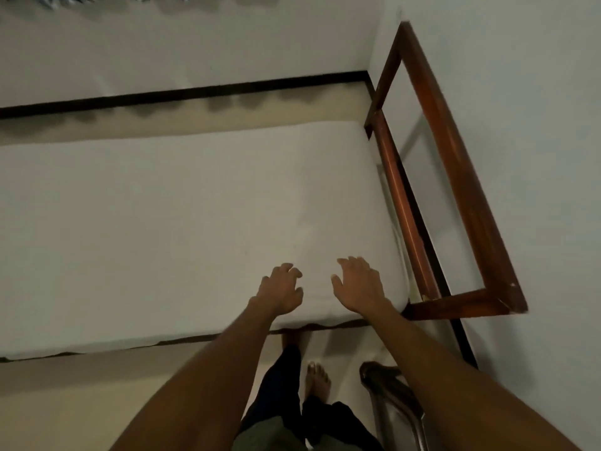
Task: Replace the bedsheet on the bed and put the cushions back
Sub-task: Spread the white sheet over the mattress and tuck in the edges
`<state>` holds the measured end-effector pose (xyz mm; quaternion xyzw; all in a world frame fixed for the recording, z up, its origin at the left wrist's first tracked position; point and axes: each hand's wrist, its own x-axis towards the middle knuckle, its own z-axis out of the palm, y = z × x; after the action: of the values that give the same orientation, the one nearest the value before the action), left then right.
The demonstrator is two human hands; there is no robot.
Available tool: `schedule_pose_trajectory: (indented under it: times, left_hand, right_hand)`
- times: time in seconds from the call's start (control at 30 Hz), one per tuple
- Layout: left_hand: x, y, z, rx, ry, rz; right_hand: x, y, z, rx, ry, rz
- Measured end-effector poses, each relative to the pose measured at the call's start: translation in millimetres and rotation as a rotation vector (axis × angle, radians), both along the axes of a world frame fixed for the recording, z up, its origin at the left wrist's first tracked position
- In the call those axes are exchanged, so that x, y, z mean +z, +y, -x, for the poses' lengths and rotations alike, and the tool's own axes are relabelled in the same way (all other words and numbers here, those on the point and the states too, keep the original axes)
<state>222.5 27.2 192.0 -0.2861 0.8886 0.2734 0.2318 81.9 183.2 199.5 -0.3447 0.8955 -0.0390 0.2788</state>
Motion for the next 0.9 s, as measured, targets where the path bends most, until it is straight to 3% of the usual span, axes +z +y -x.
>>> schedule_pose_trajectory:
  times: [0.4,0.63,0.9]
  left_hand:
    - [101.7,-0.7,-118.4,0.202,0.135,0.166]
    - [128.9,-49.9,-208.8,0.405,0.181,0.262]
    - [132.2,-120.3,-356.8,0.609,0.19,0.283]
  right_hand:
    - [90.5,1.4,-59.2,0.229,0.097,0.015]
    - [119.3,-77.5,-130.5,0.433,0.138,0.074]
    - [126.4,-201.0,-272.0,0.639,0.135,0.128]
